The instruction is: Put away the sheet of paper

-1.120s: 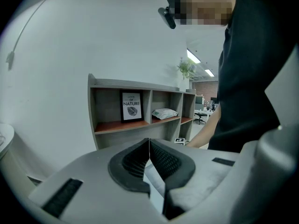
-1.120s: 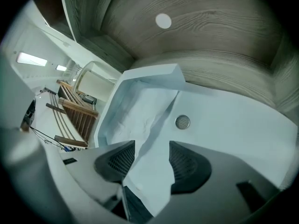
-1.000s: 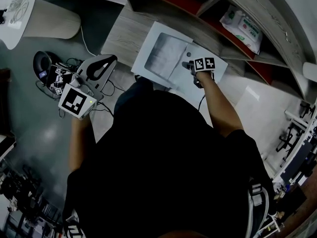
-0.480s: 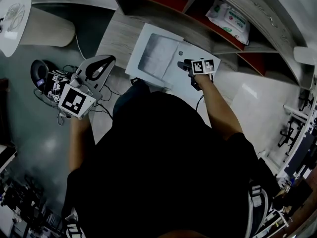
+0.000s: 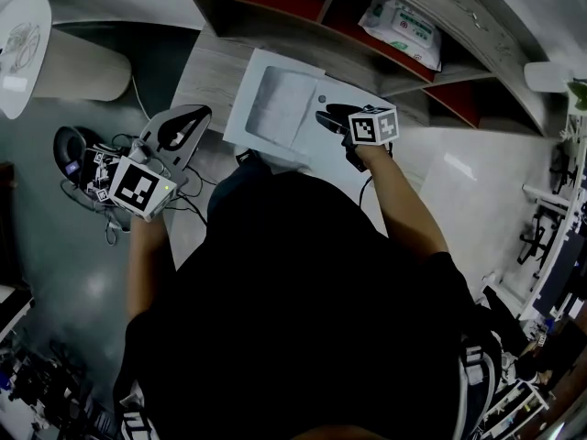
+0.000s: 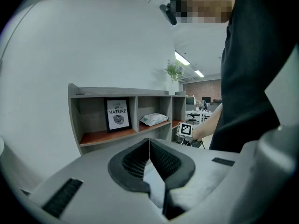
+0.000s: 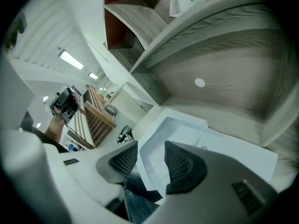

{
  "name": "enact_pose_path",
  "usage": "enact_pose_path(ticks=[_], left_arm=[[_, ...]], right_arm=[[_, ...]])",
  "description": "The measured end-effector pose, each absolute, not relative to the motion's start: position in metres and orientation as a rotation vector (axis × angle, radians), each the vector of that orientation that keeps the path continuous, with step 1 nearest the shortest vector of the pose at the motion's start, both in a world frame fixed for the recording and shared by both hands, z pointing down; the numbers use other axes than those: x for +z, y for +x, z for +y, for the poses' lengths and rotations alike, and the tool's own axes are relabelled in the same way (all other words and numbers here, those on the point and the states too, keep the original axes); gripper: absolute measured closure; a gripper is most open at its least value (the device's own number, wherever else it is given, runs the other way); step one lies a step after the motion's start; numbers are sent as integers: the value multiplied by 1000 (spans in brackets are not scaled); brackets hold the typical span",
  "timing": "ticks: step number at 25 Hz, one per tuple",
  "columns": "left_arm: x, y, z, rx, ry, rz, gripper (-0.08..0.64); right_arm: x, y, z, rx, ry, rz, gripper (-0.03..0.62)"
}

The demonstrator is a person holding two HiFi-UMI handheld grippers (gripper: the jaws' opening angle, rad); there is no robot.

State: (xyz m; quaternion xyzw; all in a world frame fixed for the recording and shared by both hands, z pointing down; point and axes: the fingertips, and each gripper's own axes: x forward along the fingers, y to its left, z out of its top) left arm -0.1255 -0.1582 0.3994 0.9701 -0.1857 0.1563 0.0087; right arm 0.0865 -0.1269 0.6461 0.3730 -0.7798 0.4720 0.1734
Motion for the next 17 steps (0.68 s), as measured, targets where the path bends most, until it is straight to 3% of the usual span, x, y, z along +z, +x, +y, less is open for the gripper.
enact_pose_path(ticks=[17], left_arm=[[388, -100, -125, 493, 3075, -534, 538]], right_arm=[[560, 90, -83, 1136, 1046, -2367, 520]])
